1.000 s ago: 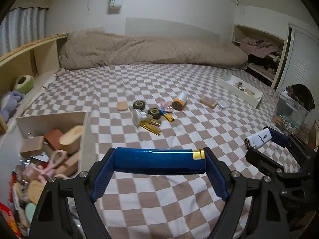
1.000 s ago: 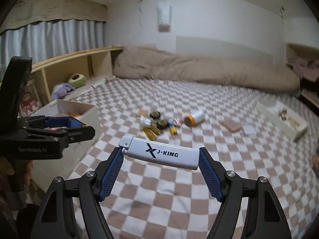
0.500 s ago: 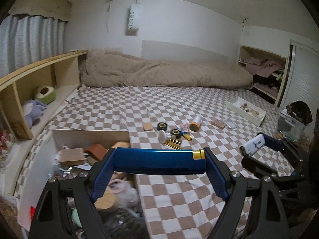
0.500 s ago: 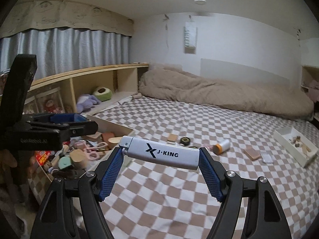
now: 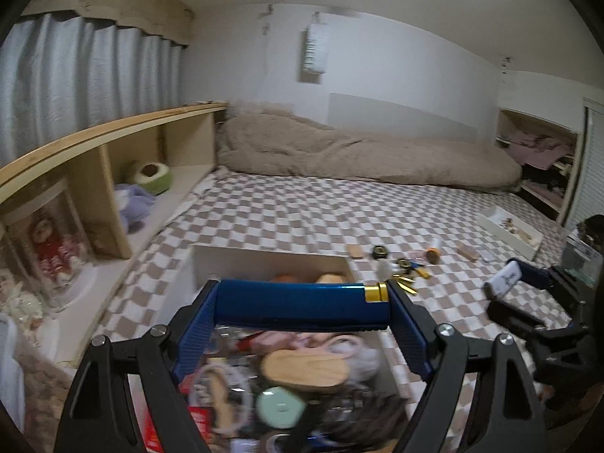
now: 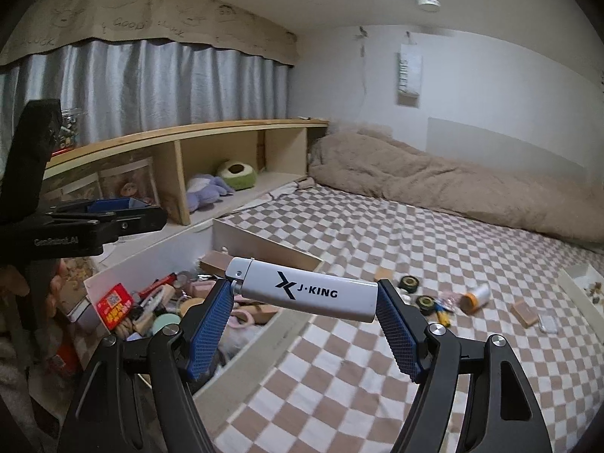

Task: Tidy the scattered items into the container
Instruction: 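Carry the flashlight with the left tool while the right tool carries the white lighter, then lower both items into the white box and open both tools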

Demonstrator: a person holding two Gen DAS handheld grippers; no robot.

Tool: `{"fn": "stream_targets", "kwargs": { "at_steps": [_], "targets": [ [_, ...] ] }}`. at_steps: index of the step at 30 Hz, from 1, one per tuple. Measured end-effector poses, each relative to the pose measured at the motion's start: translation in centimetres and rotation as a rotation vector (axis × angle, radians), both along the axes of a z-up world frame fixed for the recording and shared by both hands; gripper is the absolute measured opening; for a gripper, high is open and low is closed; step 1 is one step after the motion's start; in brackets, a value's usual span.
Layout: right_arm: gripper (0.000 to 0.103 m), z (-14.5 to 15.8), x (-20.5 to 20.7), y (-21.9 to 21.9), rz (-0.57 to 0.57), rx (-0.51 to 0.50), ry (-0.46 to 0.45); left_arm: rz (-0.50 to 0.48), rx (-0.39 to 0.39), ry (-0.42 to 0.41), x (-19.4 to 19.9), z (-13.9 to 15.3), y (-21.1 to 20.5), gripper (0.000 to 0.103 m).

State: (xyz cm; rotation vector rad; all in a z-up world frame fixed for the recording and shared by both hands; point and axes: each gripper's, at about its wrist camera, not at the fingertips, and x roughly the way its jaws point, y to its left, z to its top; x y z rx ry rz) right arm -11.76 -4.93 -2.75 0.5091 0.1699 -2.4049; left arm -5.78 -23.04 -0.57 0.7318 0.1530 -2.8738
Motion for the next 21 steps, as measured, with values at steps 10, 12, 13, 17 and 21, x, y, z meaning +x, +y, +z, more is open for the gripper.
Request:
{"fn": "stream_targets", "kwargs": {
  "at_steps": [10, 12, 13, 17, 21],
  "targets": [
    [0.076, -1.1, 0.0, -4.0, 0.194, -0.035, -0.150, 0.095, 0.056, -0.025, 0.9, -2.4, -5.3, 0.084],
    [0.076, -1.8, 0.2, -5.2, 0.235, -0.031, -0.185, 0.099, 0.073, -0.029, 0.6, -2.8, -5.8, 0.084],
    [0.076, -2.1, 0.3, -5.9, 0.253, -0.024, -0.199, 0.099, 0.076, -0.032, 0.4, -3.0, -5.9, 0.084],
    [0.076, -3.4, 1.0, -8.4, 0.306, 0.012, -0.224, 0.091, 0.077, -0.041, -0.3, -3.5, -6.1, 0.084],
    [0.076, -4.8, 1.4, -10.6, 0.348, 0.037, -0.249, 0.084, 0.088, -0.067, -1.6, -3.9, -7.0, 0.084]
  ]
}}
